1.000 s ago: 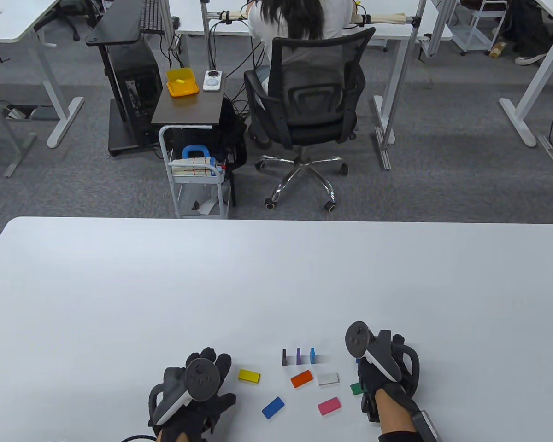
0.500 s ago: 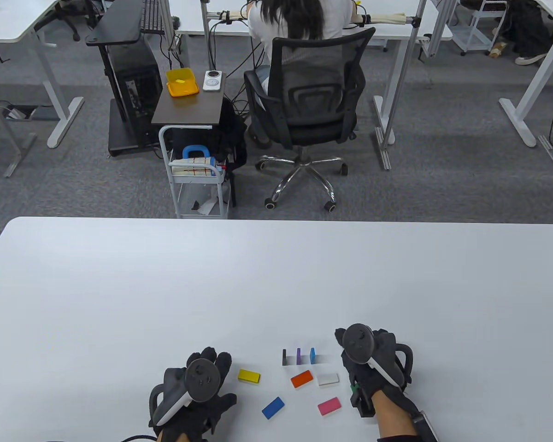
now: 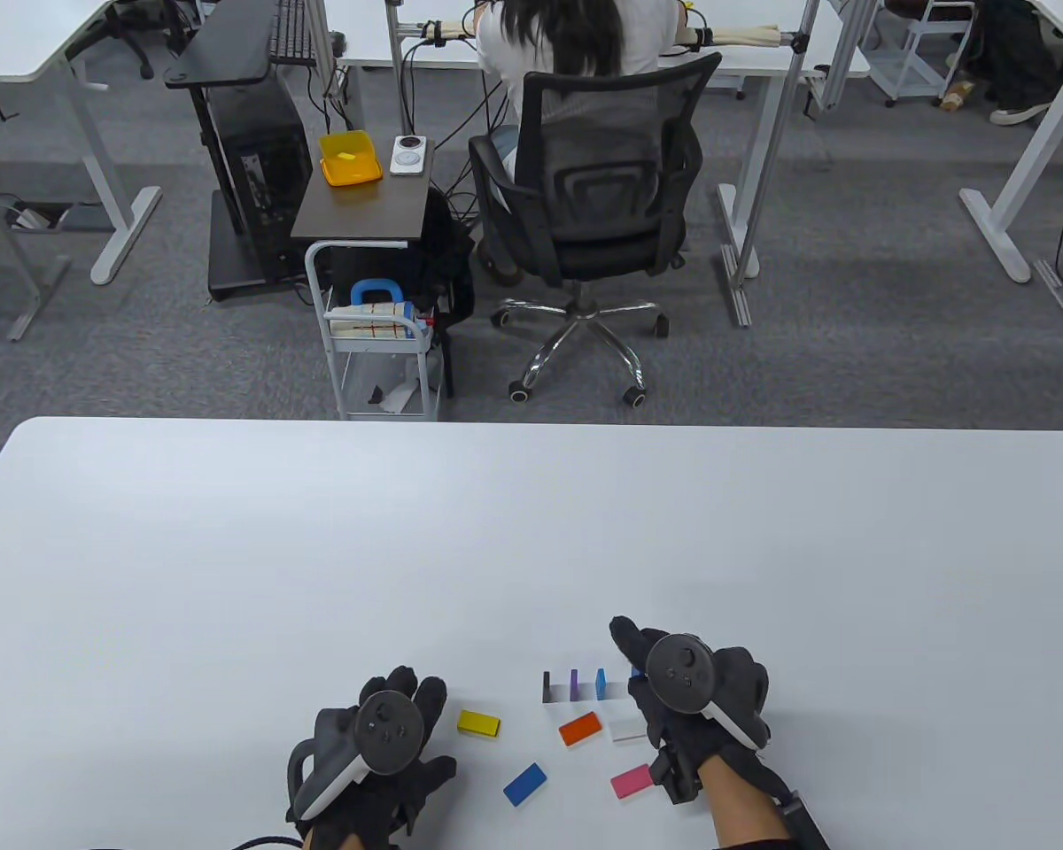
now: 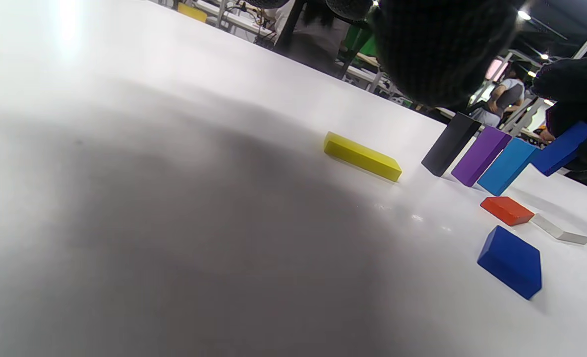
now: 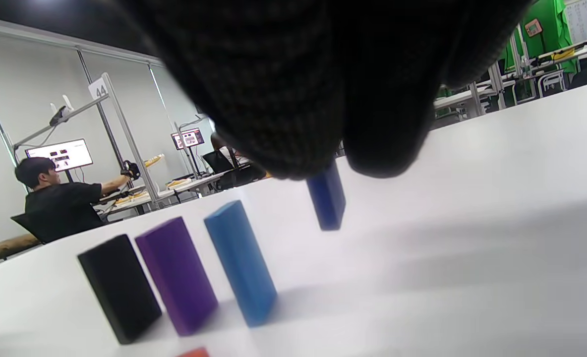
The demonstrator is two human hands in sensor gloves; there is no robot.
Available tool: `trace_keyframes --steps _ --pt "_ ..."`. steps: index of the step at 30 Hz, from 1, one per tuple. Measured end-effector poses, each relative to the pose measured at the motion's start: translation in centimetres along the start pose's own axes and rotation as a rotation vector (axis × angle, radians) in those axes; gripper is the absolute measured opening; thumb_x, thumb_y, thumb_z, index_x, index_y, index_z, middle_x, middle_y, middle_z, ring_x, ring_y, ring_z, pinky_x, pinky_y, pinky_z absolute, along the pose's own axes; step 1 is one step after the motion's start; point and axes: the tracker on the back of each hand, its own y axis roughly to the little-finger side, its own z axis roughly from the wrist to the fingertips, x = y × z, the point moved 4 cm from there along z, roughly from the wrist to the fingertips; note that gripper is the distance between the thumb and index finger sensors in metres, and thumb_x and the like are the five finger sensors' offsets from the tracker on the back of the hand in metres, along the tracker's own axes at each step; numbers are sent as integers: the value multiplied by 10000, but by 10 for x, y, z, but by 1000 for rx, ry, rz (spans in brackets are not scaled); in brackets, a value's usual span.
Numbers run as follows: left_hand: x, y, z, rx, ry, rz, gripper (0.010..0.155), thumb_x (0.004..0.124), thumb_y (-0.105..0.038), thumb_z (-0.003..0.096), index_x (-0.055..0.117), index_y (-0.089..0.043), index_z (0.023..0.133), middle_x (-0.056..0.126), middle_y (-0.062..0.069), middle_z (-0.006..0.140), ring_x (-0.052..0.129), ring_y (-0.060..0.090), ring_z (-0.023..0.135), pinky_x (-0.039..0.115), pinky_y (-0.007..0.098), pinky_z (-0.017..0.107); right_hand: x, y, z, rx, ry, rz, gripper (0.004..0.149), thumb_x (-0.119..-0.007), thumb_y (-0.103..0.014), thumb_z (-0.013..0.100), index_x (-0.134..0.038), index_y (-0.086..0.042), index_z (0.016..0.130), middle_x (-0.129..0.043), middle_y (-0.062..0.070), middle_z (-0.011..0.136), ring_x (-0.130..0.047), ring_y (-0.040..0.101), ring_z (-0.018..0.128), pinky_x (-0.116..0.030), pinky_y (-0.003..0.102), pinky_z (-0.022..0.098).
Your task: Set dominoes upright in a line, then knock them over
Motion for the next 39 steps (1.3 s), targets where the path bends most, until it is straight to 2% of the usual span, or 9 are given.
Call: trace_keyframes --steps 11,28,33,39 --pt "1 -1 0 4 5 5 813 822 -517 384 386 -356 1051 316 90 1217 355 455 1098 452 614 809 -19 -9 4 11 -61 -92 677 -1015 -218 315 -770 -263 944 -934 8 824 -1055 260 654 -718 554 675" --pt "0 -3 -1 8 4 12 810 820 -518 387 384 -355 1051 305 91 1217 354 455 1097 452 613 808 -25 -8 5 0 -77 -110 654 -1006 -222 323 -785 -258 938 -925 14 836 -1042 270 672 -704 568 678" --pt "0 -3 -1 8 4 10 809 817 -522 385 387 -357 1050 306 89 1217 352 460 1096 452 613 808 -23 -9 5 -6 -87 -138 676 -1009 -249 317 -772 -260 950 -898 30 881 -1031 285 697 -712 559 675" --pt "-1 -3 -1 9 0 5 812 816 -526 385 380 -359 1050 301 89 1217 347 457 1097 451 613 808 -1 -8 0 -32 -36 -134 755 -1016 -319 298 -725 -246 991 -820 73 958 -992 336 738 -704 567 671"
